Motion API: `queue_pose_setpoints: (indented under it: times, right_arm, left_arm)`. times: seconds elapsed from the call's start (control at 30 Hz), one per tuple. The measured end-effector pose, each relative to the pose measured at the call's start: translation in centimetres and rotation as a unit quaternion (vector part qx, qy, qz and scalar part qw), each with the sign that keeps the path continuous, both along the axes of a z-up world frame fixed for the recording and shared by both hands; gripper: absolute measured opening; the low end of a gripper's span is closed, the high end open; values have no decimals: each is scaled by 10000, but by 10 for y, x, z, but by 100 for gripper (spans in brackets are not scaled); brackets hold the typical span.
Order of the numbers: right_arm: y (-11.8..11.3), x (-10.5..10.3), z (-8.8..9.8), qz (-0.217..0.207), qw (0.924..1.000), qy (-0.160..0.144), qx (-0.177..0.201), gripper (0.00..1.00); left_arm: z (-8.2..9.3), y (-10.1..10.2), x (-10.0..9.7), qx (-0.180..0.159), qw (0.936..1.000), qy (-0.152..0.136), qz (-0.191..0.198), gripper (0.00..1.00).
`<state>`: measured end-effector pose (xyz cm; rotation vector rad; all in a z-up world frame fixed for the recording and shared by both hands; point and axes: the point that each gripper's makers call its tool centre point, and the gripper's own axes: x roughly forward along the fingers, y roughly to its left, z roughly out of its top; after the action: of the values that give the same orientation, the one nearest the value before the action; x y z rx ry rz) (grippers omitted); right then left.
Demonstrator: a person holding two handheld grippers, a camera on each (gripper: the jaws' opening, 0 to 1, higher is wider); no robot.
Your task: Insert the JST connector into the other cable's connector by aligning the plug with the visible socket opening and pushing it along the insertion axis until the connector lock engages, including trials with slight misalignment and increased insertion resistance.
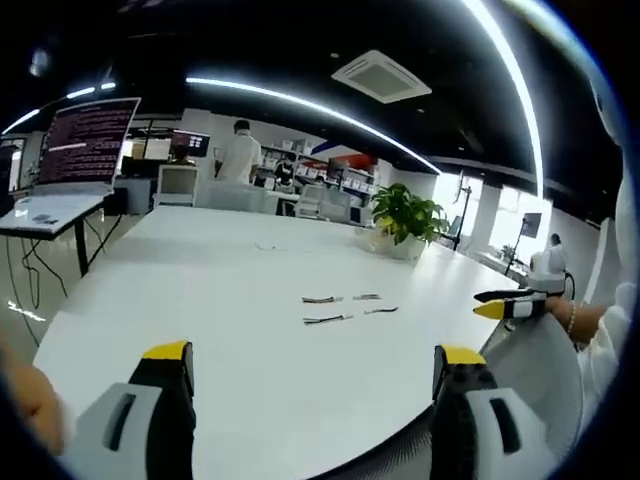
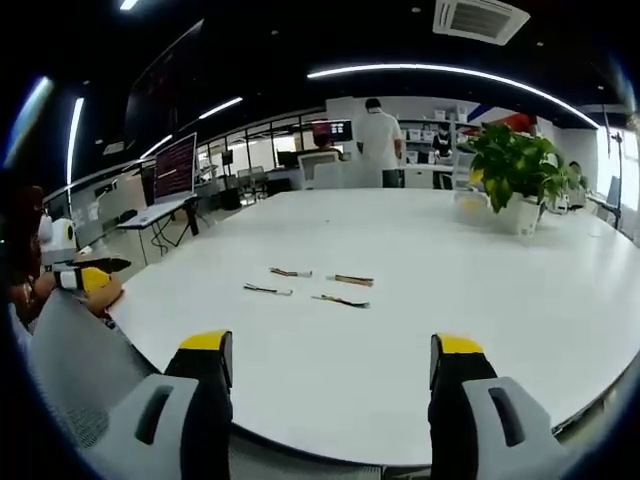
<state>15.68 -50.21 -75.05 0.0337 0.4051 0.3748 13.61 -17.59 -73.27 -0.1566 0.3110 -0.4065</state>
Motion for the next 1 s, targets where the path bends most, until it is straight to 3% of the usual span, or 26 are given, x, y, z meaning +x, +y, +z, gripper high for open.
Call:
queue_pose_setpoints:
  times: [0.27,0.47,1.0]
  right_arm:
    - [0,0,-3,9,9999,124,-60,80]
    - [-1,3,-2,19,9998,212,-26,81]
    - [-18,28,11,-90,9999,98,-78,81]
  left_arm:
    - [10,-5,11,-140,9998,-57,-140,99]
    - [10,-9,18,-55,9996,-33,-266,99]
    - [22,-18,45,-107,9982,-69,-581,96]
